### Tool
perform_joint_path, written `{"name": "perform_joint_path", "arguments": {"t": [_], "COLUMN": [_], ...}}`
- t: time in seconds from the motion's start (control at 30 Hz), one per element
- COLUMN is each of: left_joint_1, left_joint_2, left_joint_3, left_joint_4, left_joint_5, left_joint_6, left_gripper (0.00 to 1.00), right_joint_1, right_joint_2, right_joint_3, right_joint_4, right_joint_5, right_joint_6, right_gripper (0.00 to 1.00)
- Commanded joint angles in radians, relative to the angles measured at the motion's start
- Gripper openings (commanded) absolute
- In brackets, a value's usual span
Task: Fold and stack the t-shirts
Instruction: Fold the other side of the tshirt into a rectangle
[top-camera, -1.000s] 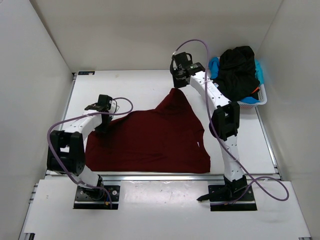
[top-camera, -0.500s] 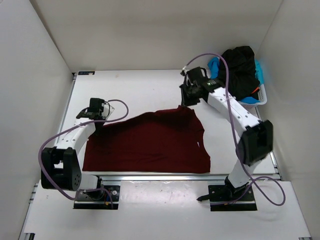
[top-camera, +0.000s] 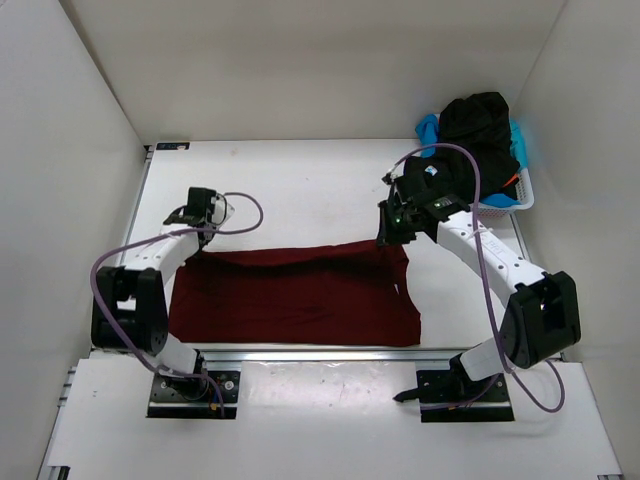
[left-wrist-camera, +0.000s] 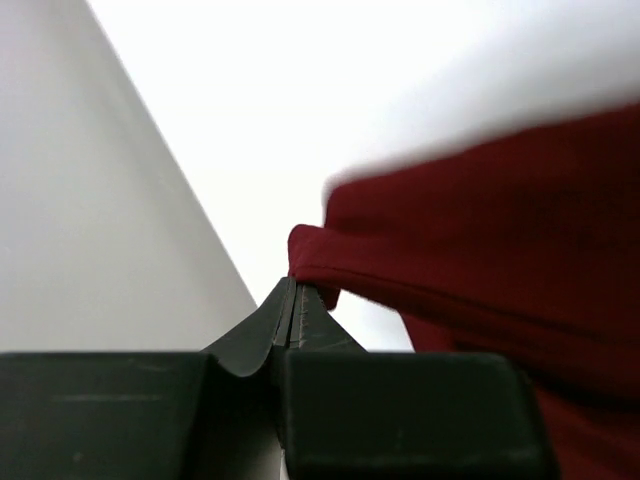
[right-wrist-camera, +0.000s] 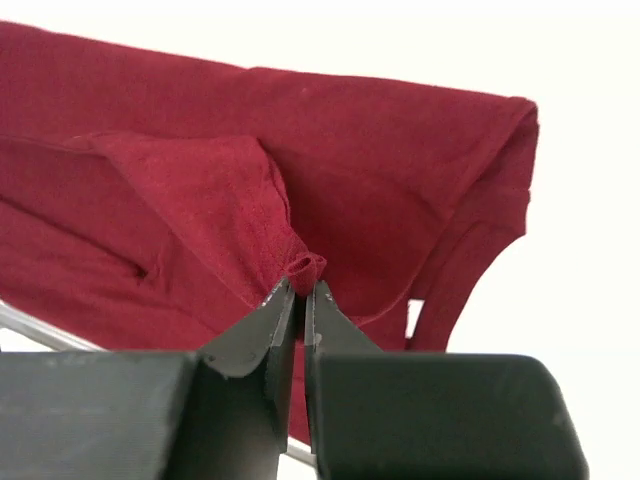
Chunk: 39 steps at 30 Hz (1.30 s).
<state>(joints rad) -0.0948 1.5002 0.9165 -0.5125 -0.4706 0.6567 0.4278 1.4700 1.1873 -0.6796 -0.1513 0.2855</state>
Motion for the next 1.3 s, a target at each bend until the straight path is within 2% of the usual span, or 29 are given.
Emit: {"name": "perform_joint_path", "arguments": {"t": [0.0,0.13,0.23,0.33,0.53,0.8,1.03,1.27], "left_joint_1": [-0.028,-0.028,-0.011,-0.016,-0.08,-0.014,0.016,-0.026], "left_joint_2": [0.038,0.086,0.075,-0.007,-0.162,-0.19,-0.193,-0.204], "left_joint_3": [0.094,0.195,0.208,0.105,-0.21,-0.266,-0.286,-0.36], "left_joint_4": [0.091,0.103,0.12,0.15,0.198,0.21,0.224,0.209], "left_joint_5": [-0.037,-0.051,-0.04,-0.019,0.007,0.0,-0.002,-0.014], "left_joint_6": [0.029,0.029,0.041,0.084,0.17,0.188,0.215,0.235], "left_gripper": [0.07,0.07,0.07,0.07,0.08,0.07,0.08,0.07], "right_joint_1": [-0.03,-0.047,-0.034,-0.023,0.023,-0.004,-0.006,-0.004], "right_joint_2": [-0.02,0.012,0.0,-0.062,-0.169,-0.253,-0.303,-0.318], "right_joint_3": [0.055,0.129,0.114,0.033,-0.152,-0.294,-0.354,-0.425], "right_joint_4": [0.072,0.055,0.035,0.02,0.074,0.068,0.064,0.149], "right_joint_5": [-0.002,0.007,0.019,0.019,-0.039,-0.039,-0.039,-0.1], "right_joint_6": [-0.003,-0.016,-0.037,-0.025,0.03,0.04,0.055,0.104], "right_gripper": [0.0,0.0,0.0,0.0,0.0,0.0,0.0,0.0]}}
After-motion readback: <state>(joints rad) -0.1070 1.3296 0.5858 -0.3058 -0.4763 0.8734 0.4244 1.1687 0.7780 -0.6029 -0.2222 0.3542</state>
